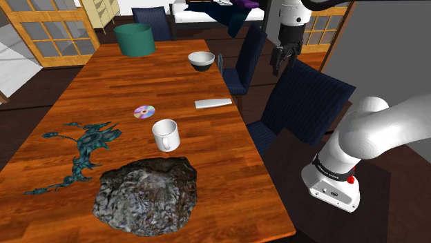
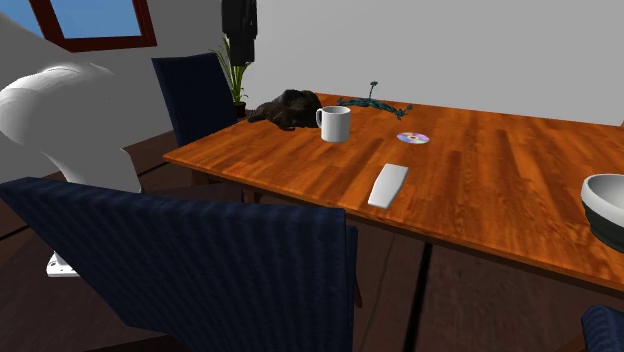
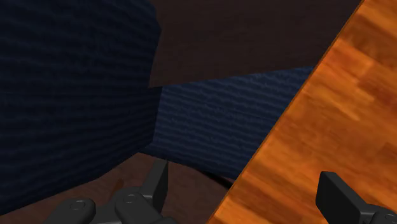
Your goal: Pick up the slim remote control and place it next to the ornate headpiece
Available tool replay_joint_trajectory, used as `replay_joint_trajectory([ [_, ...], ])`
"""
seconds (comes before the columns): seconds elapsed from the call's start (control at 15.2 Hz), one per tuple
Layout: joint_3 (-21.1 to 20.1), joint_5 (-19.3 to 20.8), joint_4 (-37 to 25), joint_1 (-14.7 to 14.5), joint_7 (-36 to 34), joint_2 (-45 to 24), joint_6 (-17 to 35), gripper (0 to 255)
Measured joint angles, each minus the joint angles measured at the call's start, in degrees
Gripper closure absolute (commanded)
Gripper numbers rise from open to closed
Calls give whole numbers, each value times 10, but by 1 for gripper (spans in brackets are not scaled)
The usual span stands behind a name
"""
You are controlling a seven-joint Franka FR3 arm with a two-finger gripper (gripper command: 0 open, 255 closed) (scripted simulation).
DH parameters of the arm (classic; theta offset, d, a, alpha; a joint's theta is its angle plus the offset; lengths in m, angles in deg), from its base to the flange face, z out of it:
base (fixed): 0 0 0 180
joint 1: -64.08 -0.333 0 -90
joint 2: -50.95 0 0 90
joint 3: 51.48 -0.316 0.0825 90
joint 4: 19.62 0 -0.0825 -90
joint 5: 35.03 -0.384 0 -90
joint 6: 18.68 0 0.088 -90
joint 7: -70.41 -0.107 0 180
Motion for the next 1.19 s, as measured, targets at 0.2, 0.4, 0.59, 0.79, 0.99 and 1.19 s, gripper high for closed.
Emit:
replay_joint_trajectory([
  [0.2, 11, 6, 5, -5, 24, -15, 22, 0],
  [0.4, 34, 17, 6, -17, 79, -65, 77, 0],
  [0.59, 60, 25, -2, -30, 141, -124, 134, 0],
  [0.79, 80, 25, -14, -45, 202, -178, 183, 0],
  [0.99, 98, 18, -38, -60, 265, -244, 230, 0],
  [1.19, 112, 3, -66, -73, 331, -311, 272, 0],
])
